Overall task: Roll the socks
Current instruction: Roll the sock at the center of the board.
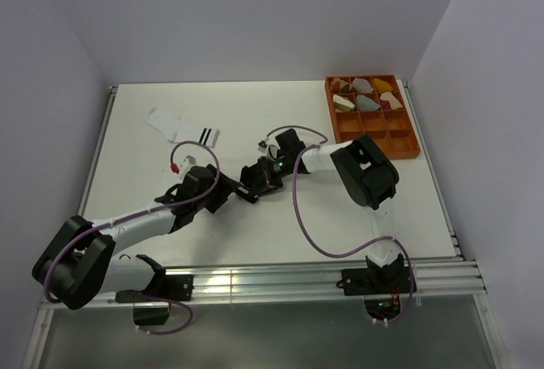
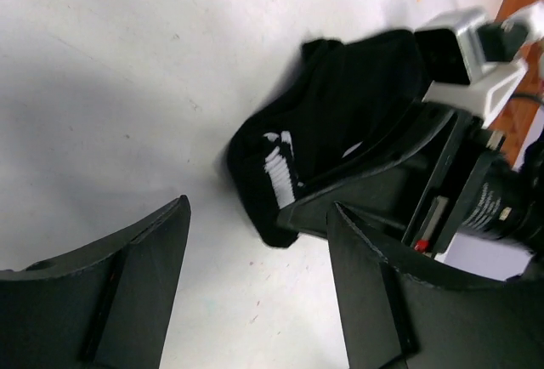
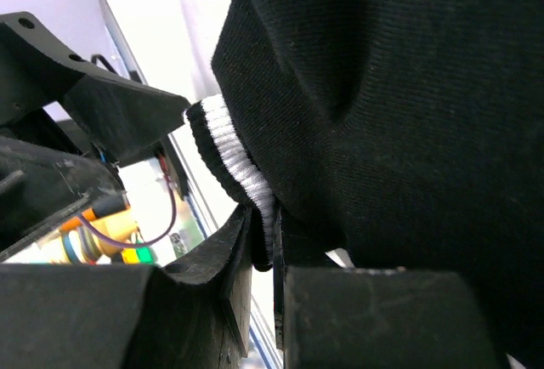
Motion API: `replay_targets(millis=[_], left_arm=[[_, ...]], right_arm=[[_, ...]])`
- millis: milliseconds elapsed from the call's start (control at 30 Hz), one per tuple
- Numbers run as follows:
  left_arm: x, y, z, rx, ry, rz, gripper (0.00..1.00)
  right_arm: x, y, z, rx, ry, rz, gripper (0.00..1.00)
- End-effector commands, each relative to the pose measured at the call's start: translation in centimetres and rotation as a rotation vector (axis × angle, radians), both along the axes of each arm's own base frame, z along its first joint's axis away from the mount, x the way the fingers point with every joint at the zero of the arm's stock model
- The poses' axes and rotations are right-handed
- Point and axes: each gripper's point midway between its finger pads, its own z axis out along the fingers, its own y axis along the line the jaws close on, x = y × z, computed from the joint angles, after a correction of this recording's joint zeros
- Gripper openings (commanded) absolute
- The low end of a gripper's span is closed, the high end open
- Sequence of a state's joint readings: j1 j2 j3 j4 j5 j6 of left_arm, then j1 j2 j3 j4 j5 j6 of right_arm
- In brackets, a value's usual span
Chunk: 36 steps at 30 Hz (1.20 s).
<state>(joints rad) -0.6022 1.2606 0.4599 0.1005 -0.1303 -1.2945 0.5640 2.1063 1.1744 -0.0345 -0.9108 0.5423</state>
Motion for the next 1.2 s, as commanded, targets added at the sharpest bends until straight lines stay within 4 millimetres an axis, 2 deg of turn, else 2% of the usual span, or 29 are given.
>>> replay_targets(millis=[0, 267, 633, 833, 1167], left_arm=[[1.3, 0.4, 0.4, -0.046, -0.038, 0.109, 0.70], [1.7, -0.7, -2.0, -0.033, 0.018, 0.082, 0.65], [1.1, -1.5, -2.9, -0.040, 0.037, 0.061, 0.61], [0.0, -0.3, -3.8, -0.023, 0.050, 0.089, 0.61], [0.4, -0.4, -5.3, 0.019, 0.058, 0.074, 0.50]], right_arm=[[0.2, -1.2, -3.4, -0.126, 0.009, -0.120, 0.00], [0.1, -1.0, -3.6, -0.103, 0.045, -0.190, 0.00], [0.5, -0.4, -3.3, -0.084, 0.045, -0.227, 0.00], [0.7, -0.2, -3.0, -0.063, 0.056, -0.252, 0.00], [0.8, 0.1, -2.8, -0.044, 0.058, -0.259, 0.00]])
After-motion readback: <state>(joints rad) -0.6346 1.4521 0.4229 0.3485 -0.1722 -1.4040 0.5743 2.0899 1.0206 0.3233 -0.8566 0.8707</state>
